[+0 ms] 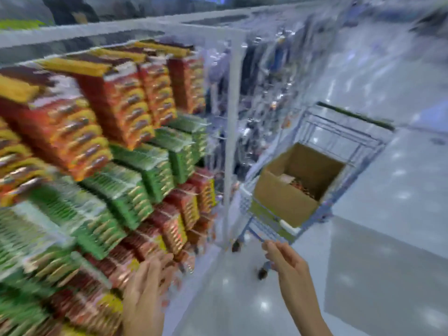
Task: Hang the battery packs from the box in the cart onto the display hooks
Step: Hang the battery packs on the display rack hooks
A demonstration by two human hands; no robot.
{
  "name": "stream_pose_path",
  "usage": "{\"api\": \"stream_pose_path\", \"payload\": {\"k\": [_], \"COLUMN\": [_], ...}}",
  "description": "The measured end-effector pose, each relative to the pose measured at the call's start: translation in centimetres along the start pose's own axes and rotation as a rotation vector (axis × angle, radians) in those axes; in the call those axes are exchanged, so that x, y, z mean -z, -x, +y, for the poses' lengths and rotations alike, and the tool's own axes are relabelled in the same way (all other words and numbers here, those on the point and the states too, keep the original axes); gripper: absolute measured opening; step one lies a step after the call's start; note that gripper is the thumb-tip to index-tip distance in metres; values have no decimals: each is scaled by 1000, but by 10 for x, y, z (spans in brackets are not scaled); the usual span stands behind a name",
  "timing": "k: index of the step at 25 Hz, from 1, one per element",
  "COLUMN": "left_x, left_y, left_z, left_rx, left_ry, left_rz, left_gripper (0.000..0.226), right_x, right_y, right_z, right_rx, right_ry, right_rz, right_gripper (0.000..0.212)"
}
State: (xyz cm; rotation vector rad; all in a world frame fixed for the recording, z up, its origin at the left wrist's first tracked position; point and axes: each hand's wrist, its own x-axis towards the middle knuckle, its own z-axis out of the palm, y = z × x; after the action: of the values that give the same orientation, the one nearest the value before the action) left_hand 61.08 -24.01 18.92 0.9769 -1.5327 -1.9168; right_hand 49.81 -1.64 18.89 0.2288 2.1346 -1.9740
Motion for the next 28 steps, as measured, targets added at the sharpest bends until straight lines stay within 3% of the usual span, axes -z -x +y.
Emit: {"api": "stream_pose_path", "payload": {"k": [10, 19, 28], "left_x": [-200, -332, -464], "left_y": [-12, -114, -227], "left_z": [-28, -37, -40], "left_rx": [167, 228, 220], "left_ry": [-205, -236, -332], "left_rz": [-273, -336, -516], "left_gripper": [24, 23, 25], "right_x": [163, 152, 157], "right_y": [-80, -217, -339], "right_z": [20, -9, -41], "right_rx": [-166, -249, -340], "right_ry": [-84, -107, -57], "right_rz": [331, 378, 469], "right_gripper": [14, 15, 19]}}
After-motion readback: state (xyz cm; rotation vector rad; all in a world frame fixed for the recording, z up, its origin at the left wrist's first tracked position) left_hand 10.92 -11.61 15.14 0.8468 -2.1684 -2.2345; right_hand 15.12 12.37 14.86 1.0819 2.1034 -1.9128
